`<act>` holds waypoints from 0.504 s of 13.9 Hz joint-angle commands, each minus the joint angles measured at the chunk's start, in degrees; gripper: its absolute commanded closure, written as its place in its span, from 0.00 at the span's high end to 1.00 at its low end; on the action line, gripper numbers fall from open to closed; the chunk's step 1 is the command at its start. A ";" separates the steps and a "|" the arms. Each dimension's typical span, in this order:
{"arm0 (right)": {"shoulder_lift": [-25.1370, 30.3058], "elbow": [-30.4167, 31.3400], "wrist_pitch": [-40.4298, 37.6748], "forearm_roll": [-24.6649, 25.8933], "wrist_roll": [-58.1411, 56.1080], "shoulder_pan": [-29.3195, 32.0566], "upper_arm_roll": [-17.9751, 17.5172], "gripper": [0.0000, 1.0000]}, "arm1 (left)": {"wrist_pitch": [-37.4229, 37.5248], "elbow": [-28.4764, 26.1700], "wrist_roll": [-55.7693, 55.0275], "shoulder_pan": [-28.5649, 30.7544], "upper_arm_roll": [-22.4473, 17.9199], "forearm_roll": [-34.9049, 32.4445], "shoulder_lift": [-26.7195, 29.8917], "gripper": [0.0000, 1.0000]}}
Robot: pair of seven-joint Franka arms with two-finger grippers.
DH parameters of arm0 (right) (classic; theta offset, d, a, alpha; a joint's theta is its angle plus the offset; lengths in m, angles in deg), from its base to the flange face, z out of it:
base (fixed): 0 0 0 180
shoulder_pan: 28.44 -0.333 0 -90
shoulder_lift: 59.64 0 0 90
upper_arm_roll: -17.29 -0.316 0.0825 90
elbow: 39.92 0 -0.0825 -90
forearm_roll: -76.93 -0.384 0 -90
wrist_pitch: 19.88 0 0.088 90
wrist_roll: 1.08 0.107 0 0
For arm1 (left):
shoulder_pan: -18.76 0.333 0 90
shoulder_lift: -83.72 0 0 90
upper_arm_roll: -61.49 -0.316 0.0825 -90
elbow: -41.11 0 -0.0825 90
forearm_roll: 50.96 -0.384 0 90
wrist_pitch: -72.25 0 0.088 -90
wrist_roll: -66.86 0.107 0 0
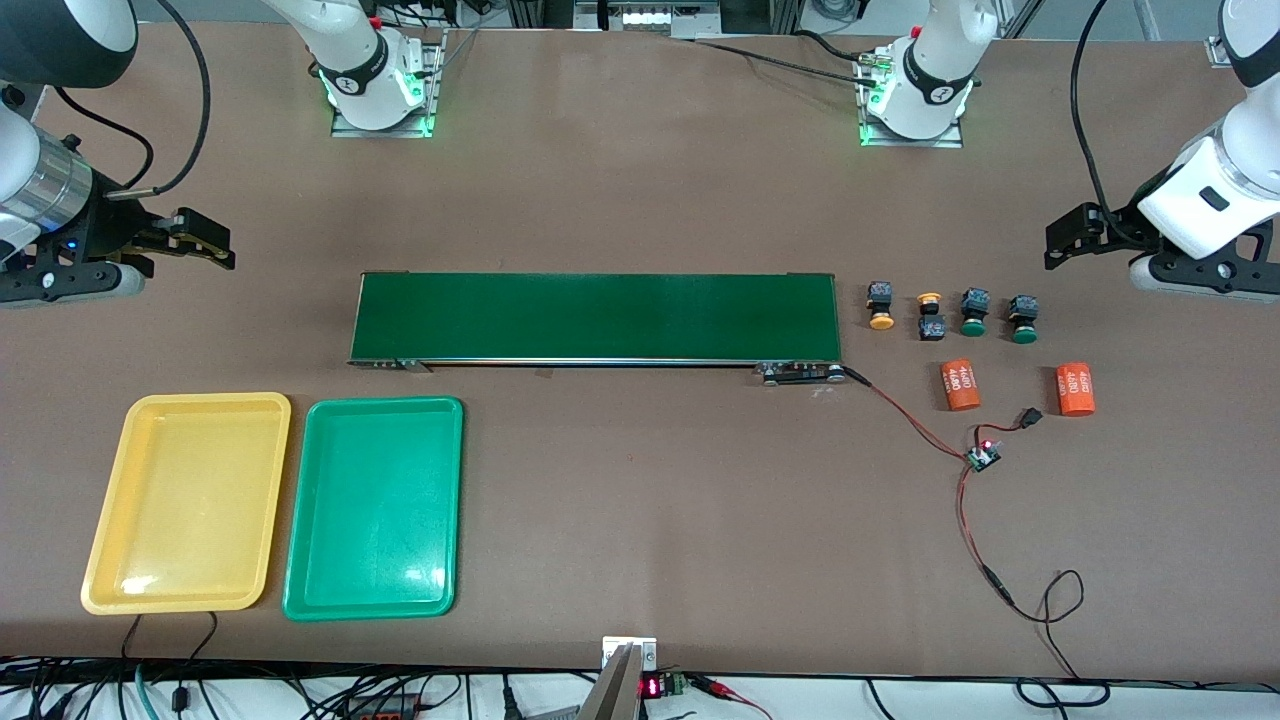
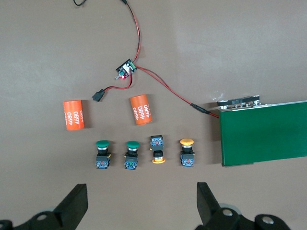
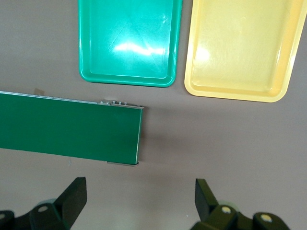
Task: Sort buttons by color to trays
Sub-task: 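Reach the left gripper down to an orange cylinder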
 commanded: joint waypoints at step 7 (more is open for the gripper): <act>0.72 0.36 -0.12 -0.45 0.45 0.06 0.02 1.00 | 2.47 1.12 -0.21 1.05 0.14 -0.04 -0.55 1.00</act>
